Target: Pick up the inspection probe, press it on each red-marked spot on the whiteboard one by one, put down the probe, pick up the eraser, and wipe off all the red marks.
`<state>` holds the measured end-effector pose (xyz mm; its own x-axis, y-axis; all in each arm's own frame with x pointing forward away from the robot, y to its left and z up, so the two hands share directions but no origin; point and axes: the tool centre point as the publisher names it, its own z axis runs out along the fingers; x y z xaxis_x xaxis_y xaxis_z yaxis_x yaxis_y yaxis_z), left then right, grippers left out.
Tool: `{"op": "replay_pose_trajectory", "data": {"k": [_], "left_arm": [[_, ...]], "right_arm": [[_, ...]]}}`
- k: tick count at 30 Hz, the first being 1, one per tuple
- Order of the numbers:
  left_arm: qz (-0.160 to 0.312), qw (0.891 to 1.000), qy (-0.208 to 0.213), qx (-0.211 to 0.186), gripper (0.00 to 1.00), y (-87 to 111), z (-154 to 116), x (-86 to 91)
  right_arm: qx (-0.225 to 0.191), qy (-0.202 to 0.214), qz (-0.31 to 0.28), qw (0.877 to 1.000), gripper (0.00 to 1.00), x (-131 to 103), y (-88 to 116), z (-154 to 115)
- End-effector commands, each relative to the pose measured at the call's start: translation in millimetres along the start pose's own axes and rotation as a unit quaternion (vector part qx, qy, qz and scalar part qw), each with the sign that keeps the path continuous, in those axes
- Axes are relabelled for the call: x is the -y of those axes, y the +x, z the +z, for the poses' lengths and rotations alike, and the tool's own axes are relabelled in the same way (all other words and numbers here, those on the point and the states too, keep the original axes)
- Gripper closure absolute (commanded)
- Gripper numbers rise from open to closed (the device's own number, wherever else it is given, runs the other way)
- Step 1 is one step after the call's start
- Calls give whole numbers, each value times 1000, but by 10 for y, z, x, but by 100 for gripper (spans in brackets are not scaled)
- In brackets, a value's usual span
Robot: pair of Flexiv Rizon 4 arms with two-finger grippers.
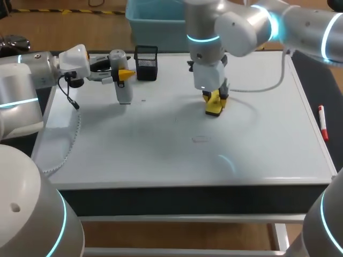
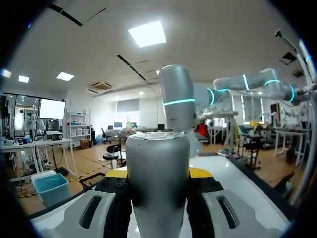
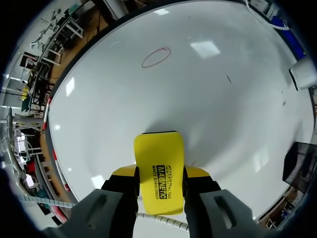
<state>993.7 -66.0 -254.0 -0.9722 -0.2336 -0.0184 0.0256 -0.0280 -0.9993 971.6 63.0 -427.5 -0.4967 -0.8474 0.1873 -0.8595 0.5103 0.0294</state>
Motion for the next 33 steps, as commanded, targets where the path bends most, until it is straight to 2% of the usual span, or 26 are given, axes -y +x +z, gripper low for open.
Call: {"op": "replay_pose_trajectory", "data": {"k": [1, 9, 17, 25, 33], "left_arm": [[1, 1000, 1, 1, 100, 1, 5, 6], [1, 1000, 1, 1, 100, 1, 5, 6], [1, 1000, 1, 1, 100, 1, 5, 6], [1, 1000, 1, 1, 100, 1, 5, 6], [1, 1000, 1, 1, 100, 1, 5, 6]], "right_arm": [[8, 3, 4, 1000, 100, 34, 141, 24], [29, 22, 31, 999, 100, 162, 344, -200], [54, 34, 25, 998, 100, 311, 526, -377], [58, 44, 1, 997, 100, 455, 624, -379], [92, 42, -34, 994, 100, 740, 818, -300]]}}
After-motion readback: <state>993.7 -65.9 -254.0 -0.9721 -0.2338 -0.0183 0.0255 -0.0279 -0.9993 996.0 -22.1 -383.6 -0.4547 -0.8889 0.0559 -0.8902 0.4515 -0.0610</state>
